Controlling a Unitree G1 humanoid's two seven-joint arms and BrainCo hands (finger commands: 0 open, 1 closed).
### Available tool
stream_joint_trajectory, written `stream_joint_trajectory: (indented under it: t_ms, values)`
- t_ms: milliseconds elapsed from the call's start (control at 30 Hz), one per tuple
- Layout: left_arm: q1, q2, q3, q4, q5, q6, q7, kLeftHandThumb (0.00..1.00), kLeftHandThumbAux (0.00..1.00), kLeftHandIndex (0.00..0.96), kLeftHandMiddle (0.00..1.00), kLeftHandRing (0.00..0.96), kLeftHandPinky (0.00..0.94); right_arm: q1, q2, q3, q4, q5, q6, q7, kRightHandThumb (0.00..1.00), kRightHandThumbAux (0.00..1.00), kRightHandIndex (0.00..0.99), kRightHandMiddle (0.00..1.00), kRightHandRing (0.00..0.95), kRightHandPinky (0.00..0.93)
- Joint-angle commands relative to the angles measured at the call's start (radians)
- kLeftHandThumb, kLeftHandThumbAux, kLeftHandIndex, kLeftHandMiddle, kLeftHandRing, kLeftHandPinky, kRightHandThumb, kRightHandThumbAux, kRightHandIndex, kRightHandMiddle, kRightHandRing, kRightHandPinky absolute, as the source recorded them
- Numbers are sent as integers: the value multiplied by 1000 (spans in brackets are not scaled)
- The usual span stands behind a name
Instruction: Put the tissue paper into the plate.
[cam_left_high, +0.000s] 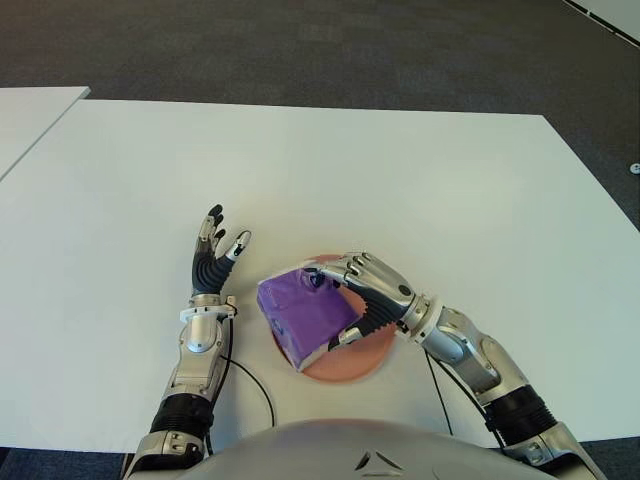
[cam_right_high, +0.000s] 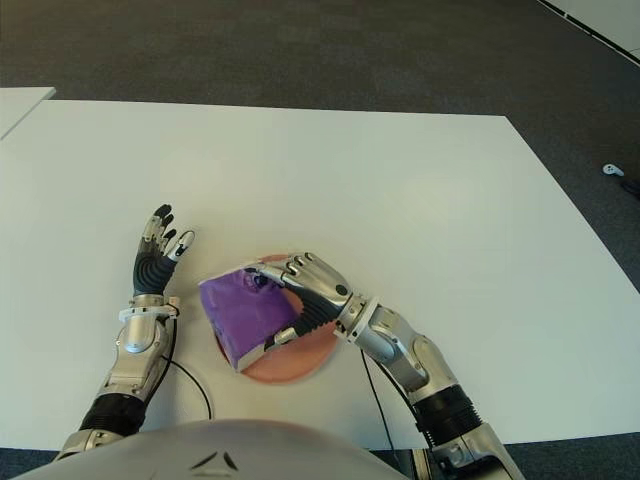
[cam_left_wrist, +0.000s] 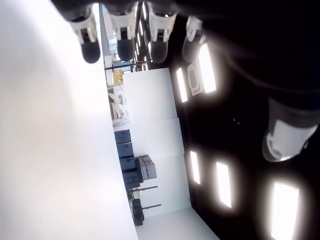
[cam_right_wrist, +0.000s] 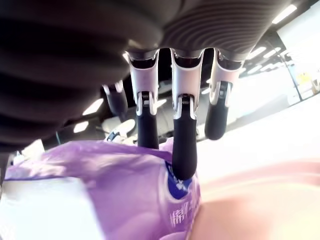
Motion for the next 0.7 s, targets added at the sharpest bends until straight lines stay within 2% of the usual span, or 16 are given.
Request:
stream_joint_trajectory:
  t_ms: [33,233,700]
  values:
    - [62,1,-4,55,10,20,-15,0,475,0,0,0,0,13,-14,14,-6,-22,30,28,94,437,4,7,3,2]
    - [57,3,0,64,1,18,-23,0,479,0,0,0,0,14,-23,10,6,-21,38,25,106,435,0,0,0,0]
    - [49,4,7,77,-17,12,-39,0,485,0,0,0,0,25,-17,0,27,-17,35,-43,127,473,0,0,0,0]
